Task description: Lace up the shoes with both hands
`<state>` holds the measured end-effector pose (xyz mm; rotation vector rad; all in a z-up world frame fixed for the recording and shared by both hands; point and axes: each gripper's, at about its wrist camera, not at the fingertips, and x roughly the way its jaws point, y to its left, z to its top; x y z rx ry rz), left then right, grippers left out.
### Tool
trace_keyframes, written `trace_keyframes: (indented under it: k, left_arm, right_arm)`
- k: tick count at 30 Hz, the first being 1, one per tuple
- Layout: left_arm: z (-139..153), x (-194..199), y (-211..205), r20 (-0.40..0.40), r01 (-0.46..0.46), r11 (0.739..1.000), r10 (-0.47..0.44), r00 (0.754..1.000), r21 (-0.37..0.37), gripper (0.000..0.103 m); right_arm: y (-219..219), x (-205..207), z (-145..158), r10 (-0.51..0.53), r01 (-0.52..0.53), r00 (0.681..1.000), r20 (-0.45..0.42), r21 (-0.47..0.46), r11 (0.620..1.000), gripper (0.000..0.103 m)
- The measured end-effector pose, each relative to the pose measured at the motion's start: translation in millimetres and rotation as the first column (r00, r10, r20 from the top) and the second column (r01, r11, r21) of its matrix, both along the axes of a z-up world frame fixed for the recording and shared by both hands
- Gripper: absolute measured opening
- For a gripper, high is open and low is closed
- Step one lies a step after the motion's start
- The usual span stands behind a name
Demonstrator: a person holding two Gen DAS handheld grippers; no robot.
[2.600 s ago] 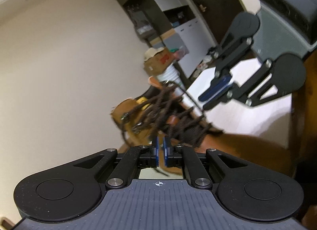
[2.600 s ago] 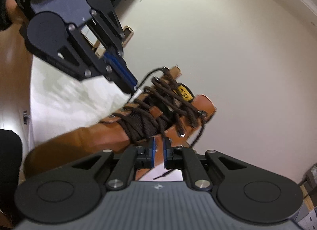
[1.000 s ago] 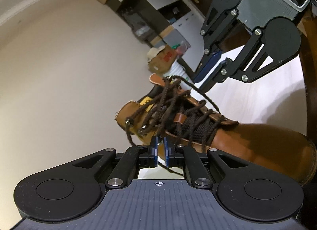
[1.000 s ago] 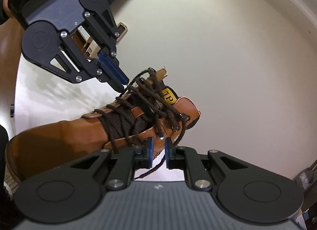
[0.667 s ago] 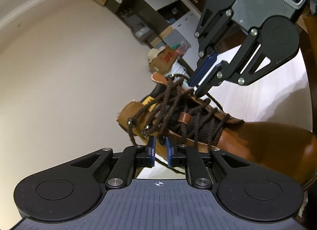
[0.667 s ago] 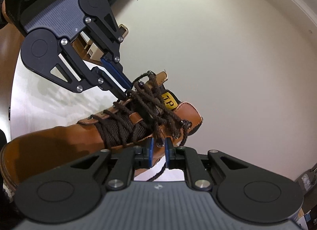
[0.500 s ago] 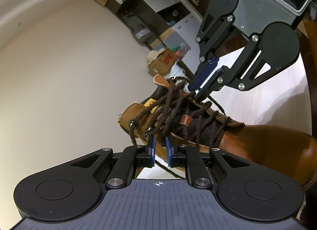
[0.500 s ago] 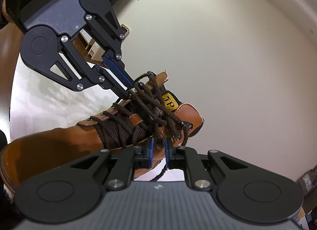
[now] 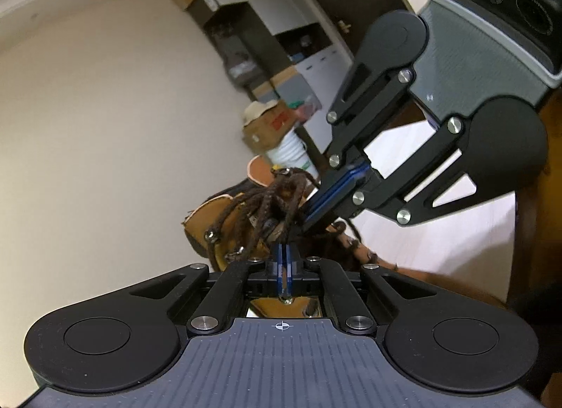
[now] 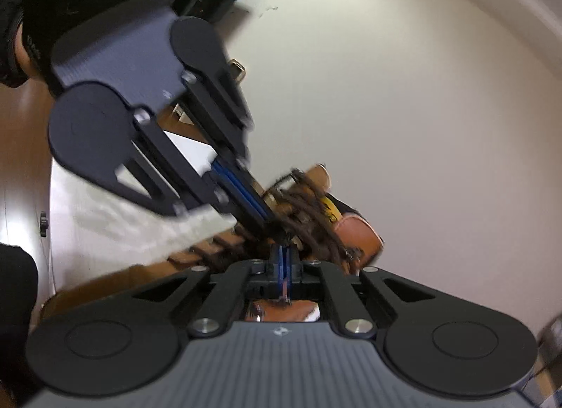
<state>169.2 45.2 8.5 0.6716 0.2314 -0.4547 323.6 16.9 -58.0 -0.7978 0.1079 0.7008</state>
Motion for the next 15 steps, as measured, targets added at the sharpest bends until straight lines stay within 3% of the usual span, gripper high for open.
trace_keyframes:
  k: [15]
  left_arm:
    - [-6, -14, 23, 0.022, -0.06, 0.998, 0.06, 0.998, 0.018, 0.007]
  right_arm:
    - [-30, 7, -10, -0.096, 0.096, 0.995, -0.032, 0.021, 0.995, 0.011]
